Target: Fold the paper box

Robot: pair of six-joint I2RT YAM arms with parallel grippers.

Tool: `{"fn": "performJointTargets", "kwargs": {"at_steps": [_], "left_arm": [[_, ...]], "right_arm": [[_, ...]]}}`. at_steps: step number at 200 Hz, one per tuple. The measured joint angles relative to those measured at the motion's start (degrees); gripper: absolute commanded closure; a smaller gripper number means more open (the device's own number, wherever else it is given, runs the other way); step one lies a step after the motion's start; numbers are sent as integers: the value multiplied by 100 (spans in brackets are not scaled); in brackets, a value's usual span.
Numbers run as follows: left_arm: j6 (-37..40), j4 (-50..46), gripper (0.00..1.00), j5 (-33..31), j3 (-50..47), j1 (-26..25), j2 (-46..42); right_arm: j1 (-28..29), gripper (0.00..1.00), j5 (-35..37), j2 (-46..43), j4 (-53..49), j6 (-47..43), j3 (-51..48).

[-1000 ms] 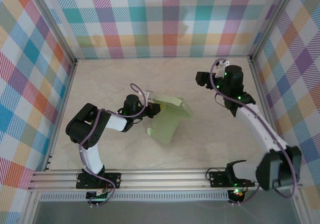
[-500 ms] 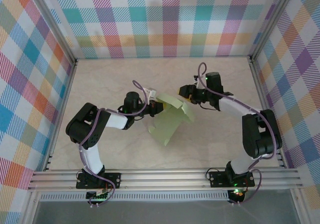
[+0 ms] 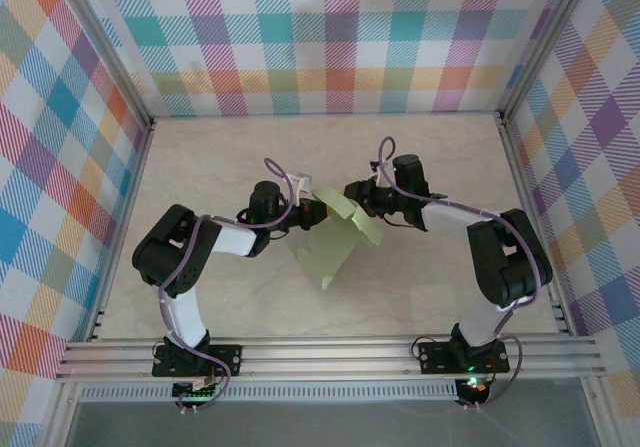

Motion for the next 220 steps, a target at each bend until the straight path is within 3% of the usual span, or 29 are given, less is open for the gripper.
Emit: {"fn": "performJointTargets", "kwargs": {"at_steps": [50,79,98,123,162,220], "left_arm": [[-155,-212,100,-105,26,0,85],[192,-737,100,-136,170,0,66],[761,-1825,100,-302,616,0,-37],[1661,-3246,100,-708,1241,2,-236],[3292,-5910,100,-1169,2470,2,-284],[5071,-9339,100,-2256,4640,0,400]], "right_arm": [[118,61,323,109,81,55,-46],[111,44,614,63,-302,-219,-44],[-85,33,815,-129,-737,-463,-46],[-562,26,935,-691,-1182,-807,-44],[-1176,25,1187,-1504,-1718,-1469,33],[-1224,24,1309,-1602,-2288,-2085,256]]}}
